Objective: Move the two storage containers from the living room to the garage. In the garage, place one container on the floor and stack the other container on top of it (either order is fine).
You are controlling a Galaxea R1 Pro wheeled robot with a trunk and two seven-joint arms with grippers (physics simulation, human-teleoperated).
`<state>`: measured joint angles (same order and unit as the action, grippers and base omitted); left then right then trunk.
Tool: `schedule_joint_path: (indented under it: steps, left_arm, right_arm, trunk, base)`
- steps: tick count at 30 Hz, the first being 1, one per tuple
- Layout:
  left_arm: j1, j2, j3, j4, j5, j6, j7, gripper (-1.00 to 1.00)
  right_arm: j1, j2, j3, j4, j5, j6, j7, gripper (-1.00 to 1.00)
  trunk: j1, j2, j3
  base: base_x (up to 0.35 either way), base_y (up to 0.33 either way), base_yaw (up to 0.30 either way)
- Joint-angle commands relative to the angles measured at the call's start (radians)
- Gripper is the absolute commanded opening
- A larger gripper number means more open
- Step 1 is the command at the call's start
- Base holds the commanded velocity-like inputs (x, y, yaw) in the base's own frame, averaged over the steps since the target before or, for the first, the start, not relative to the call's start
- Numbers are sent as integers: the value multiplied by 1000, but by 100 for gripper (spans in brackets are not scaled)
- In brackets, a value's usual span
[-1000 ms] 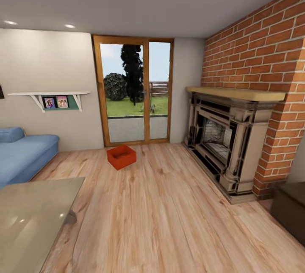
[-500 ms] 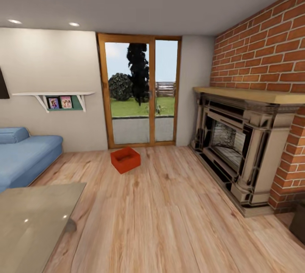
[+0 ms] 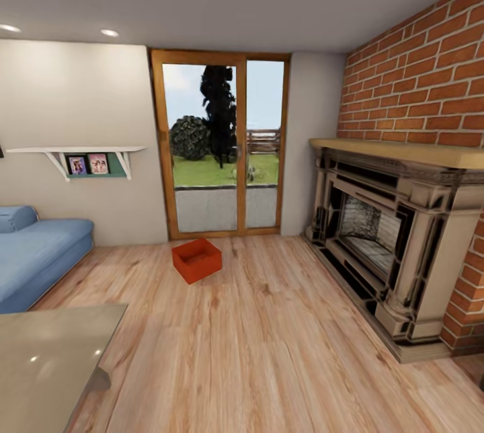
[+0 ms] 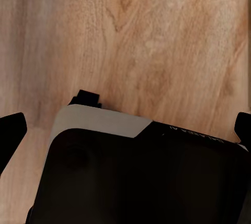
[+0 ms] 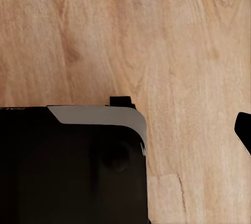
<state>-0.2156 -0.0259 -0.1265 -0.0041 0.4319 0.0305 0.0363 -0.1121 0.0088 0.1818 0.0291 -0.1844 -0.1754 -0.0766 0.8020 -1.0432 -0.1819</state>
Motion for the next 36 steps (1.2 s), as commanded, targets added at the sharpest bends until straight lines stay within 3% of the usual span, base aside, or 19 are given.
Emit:
schedule_joint_path:
  steps: [1, 18, 36]
  left_arm:
    - [-1, 0, -8, -1, 8, 3, 4, 100]
    - [-1, 0, -8, -1, 8, 3, 4, 100]
    - [-1, 0, -8, -1, 7, 2, 4, 100]
  right_arm:
    - [-1, 1, 8, 3, -11, -6, -1, 100]
    - [-1, 2, 13, 3, -3, -7, 1, 100]
    - [-1, 3, 12, 3, -6, -6, 1, 100]
  trunk:
    - [1, -1, -1]
    - [1, -1, -1]
    - [1, -1, -1]
  base:
    - [332, 0, 0]
    - [332, -4, 0]
    - [332, -117, 0]
